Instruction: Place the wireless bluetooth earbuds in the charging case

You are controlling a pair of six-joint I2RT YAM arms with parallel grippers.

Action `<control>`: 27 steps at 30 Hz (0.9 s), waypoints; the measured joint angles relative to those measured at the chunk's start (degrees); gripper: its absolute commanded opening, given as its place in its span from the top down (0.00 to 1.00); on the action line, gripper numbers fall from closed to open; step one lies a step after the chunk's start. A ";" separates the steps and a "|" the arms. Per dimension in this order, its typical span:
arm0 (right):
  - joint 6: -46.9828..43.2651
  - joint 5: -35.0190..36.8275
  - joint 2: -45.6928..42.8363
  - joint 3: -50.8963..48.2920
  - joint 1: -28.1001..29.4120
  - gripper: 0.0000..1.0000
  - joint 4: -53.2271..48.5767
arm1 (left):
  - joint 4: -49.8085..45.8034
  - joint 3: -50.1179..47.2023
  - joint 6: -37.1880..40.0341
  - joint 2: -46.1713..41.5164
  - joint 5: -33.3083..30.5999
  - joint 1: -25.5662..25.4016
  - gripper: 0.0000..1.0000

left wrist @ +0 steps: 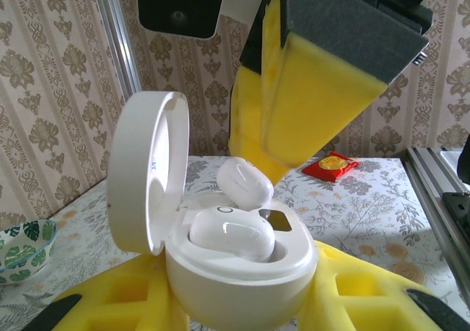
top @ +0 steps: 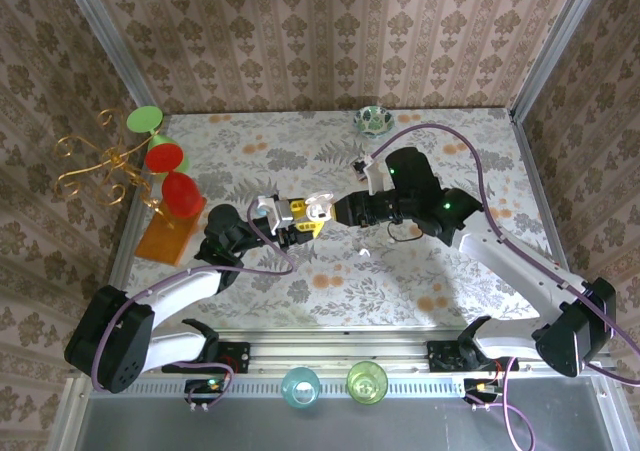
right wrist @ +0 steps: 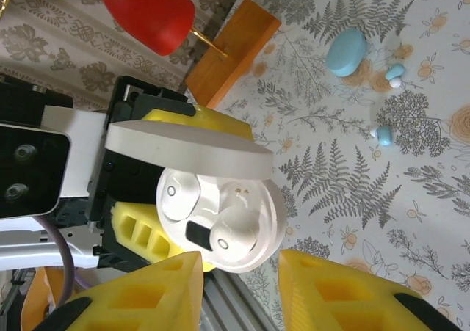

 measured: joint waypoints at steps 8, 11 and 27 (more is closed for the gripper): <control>-0.04 0.66 -0.13 0.04 -0.76 0.84 -0.46 | 0.04 0.00 0.00 0.00 0.00 0.00 0.79; 0.00 1.42 -0.13 0.04 -1.29 0.85 -0.48 | 0.04 0.00 0.00 0.00 0.00 0.00 0.79; 0.26 -0.39 3.02 2.03 -1.49 0.80 0.61 | 0.07 0.00 0.00 0.00 0.04 0.00 0.79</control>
